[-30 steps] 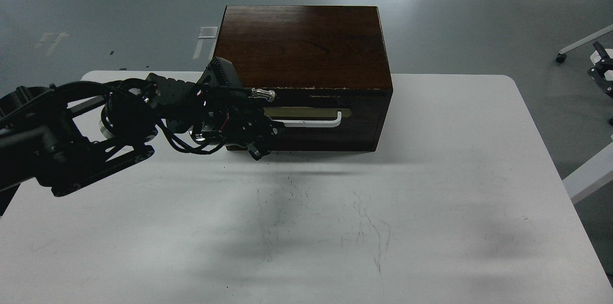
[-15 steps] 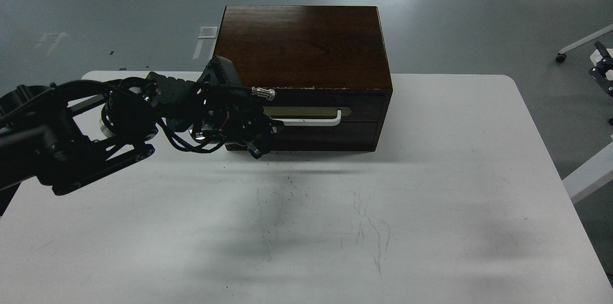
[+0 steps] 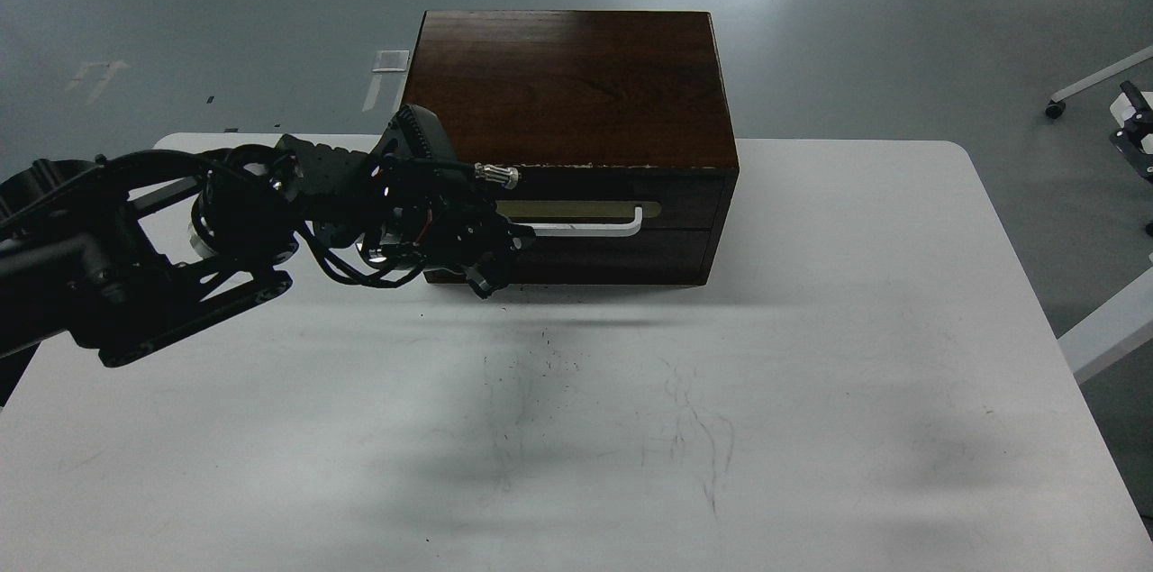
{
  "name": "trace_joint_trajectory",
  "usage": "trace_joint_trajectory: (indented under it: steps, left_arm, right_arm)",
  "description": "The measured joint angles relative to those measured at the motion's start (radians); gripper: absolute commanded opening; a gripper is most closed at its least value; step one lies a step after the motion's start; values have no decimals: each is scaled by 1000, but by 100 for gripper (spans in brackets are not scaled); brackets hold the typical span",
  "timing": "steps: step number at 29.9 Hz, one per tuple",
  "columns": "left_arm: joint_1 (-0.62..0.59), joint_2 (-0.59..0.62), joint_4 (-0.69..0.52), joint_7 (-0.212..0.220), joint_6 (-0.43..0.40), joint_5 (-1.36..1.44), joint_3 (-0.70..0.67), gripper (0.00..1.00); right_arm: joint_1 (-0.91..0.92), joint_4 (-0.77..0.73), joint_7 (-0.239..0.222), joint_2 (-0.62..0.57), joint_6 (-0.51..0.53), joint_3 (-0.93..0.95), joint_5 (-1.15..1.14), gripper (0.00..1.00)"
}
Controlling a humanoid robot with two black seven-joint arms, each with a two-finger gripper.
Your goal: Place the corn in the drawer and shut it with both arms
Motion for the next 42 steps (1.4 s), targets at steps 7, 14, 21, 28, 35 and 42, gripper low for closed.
trace_joint_trajectory:
  steps: [7,14,21,28,35,42]
  left_arm:
    - [2,52,-146,-7,0,-21,-5,0]
    - [-23,179,-148,-12,0,-341,-115,0]
    - [-28,300,39,-12,0,-973,-259,75]
    - [-22,312,283,-13,0,-1594,-282,97]
    - [11,214,544,-13,0,-1980,-282,97]
    - [60,81,796,-8,1,-2283,-289,98]
  right_arm:
    - [-1,-5,0,0,0,6,0,100]
    - [-1,-8,-1,-4,0,8,0,100]
    - [-2,-8,0,-6,0,33,0,100]
    - [-2,-13,0,1,0,124,-1,100]
    - [12,-67,-35,7,0,259,-70,100]
    - [26,-81,-62,68,0,326,-116,100]
